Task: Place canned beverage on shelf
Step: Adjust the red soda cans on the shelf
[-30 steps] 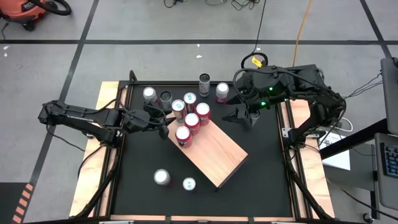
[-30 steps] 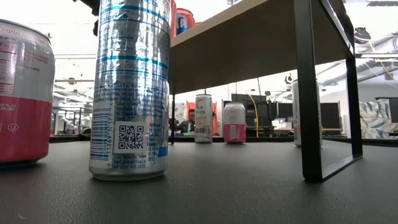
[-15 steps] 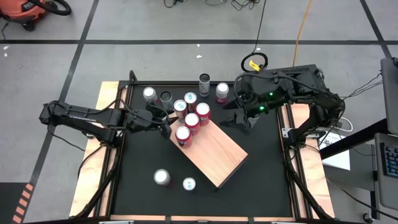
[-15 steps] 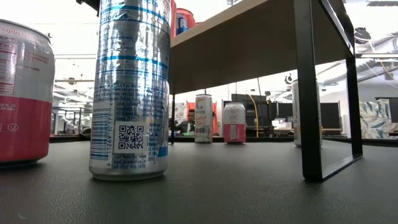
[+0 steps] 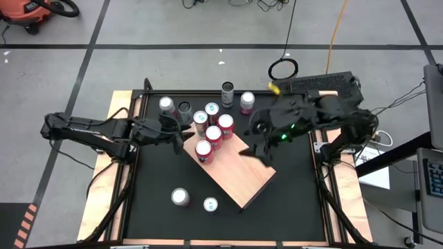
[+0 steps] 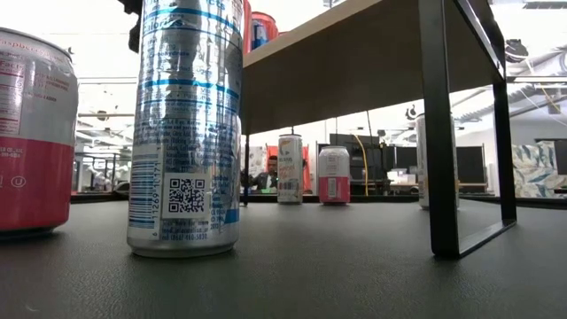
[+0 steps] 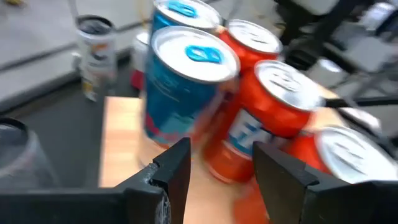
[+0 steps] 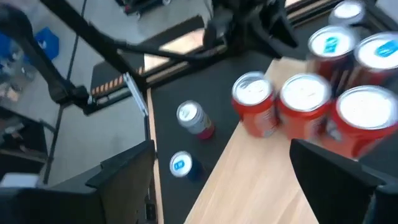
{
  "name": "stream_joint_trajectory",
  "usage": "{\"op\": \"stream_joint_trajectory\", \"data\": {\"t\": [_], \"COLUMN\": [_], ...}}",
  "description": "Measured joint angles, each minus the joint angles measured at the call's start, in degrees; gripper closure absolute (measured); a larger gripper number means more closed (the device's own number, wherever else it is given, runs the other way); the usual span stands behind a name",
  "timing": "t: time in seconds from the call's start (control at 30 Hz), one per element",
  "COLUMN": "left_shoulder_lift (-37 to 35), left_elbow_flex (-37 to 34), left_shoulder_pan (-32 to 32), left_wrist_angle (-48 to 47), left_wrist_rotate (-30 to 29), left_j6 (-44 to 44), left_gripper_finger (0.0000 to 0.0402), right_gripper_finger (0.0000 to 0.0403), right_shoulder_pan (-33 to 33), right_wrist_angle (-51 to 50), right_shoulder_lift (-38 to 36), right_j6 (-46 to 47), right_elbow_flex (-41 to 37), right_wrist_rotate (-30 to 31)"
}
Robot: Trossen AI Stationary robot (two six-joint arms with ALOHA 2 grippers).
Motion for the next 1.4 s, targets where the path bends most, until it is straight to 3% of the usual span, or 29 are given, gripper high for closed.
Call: {"op": "stream_joint_trajectory", "data": {"t": [0.33, 0.63, 0.87, 1.2, 1.4], "left_shoulder_lift": [-3.49, -3.49, -3.46, -3.44, -3.44], "left_elbow_flex": [0.02, 0.02, 0.02, 0.02, 0.02], "left_shoulder_pan": [-8.15, -15.23, -18.24, -19.5, -19.47], "left_wrist_angle": [-2.49, -7.45, -10.04, -12.17, -12.48], "left_wrist_rotate": [3.33, -2.03, -4.45, -5.19, -5.25], "left_j6": [-5.31, -9.56, -11.27, -11.34, -11.32], "left_gripper_finger": [0.0233, 0.0234, 0.0234, 0.0234, 0.0234], "right_gripper_finger": [0.0144, 0.0267, 0.0341, 0.0397, 0.04], "right_shoulder_pan": [4.21, 4.22, 1.87, -2.17, -3.73], "right_wrist_angle": [0.72, 1.51, 1.36, -0.2, 0.25], "right_shoulder_lift": [11.88, 20.65, 24.6, 24.09, 24.09], "right_j6": [-0.75, 0.87, 2.1, -0.07, -1.48], "right_elbow_flex": [-0.02, -0.02, -0.04, -0.04, -0.04], "right_wrist_rotate": [0.02, 0.09, -0.02, 0.26, 0.22]}}
